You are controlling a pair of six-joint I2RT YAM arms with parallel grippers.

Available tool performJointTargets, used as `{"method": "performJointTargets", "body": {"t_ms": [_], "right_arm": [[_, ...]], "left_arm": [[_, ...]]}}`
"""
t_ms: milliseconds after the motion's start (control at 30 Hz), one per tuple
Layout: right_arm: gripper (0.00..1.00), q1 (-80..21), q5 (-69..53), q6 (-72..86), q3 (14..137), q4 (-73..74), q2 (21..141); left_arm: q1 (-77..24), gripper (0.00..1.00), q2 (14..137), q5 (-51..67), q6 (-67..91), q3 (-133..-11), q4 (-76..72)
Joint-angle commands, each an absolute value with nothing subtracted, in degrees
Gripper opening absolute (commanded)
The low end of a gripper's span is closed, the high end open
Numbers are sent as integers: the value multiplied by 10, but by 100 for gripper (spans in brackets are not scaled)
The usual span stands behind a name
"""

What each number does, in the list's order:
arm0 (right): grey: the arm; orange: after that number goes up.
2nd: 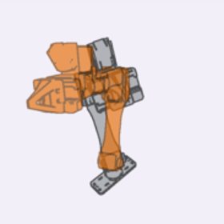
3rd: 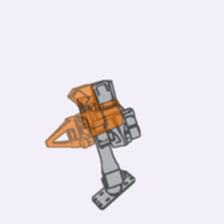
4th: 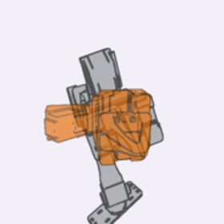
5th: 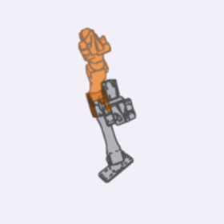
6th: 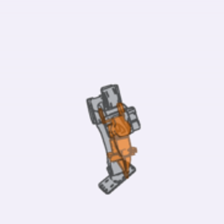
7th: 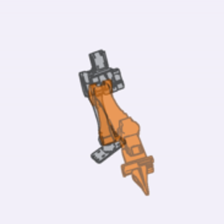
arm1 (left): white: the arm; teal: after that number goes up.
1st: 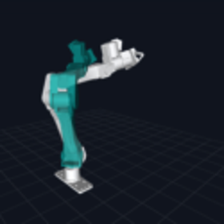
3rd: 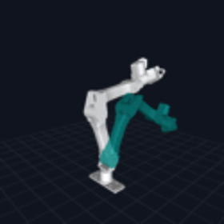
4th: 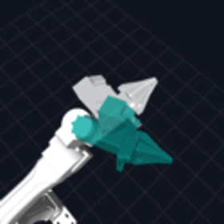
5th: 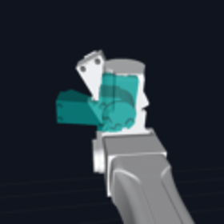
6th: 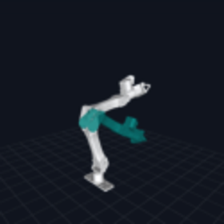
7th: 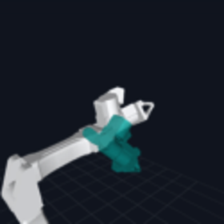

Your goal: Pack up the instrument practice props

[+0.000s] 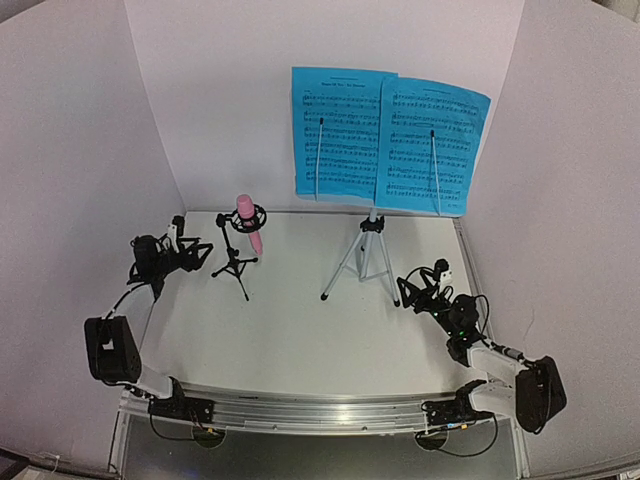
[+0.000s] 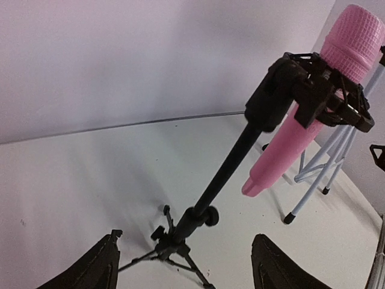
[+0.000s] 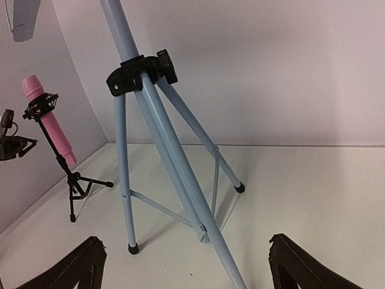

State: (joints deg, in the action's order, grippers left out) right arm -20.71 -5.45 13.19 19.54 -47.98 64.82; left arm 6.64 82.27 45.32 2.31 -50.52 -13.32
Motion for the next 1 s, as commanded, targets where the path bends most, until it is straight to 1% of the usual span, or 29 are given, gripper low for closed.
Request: {"method": "performJointTargets", "body": {"t_ms": [0, 100, 200, 267, 400, 467, 533, 667, 800, 833, 967], "right_arm": [[92, -209, -76, 144, 209, -495, 643], [92, -209, -74, 151, 199, -495, 629], [92, -209, -70, 158, 191, -495, 615], [92, -209, -68, 161, 187, -495, 607], [92, -208, -62, 161, 184, -493, 600], [92, -208, -63, 161, 187, -493, 602], [92, -209, -66, 161, 191, -491, 605], [92, -208, -69, 160, 198, -489, 610], [92, -208, -73, 160, 203, -487, 612], [92, -208, -75, 162, 205, -484, 611], [91, -209, -85, 167, 218, -454, 599]], "left_arm": [[27, 73, 889, 561, -94, -586, -137], [14, 72, 933, 568, -92, -629, -138], [9, 69, 966, 580, -82, -660, -150], [6, 64, 978, 601, -90, -674, -145], [2, 43, 1004, 620, -90, -707, -124], [2, 40, 1013, 619, -88, -715, -126], [2, 33, 1018, 615, -80, -719, -131], [2, 26, 1023, 617, -77, -719, -131], [2, 5, 1026, 610, -67, -714, -133], [2, 1, 1024, 609, -61, -710, -140], [2, 0, 1006, 601, -19, -689, -174]]}}
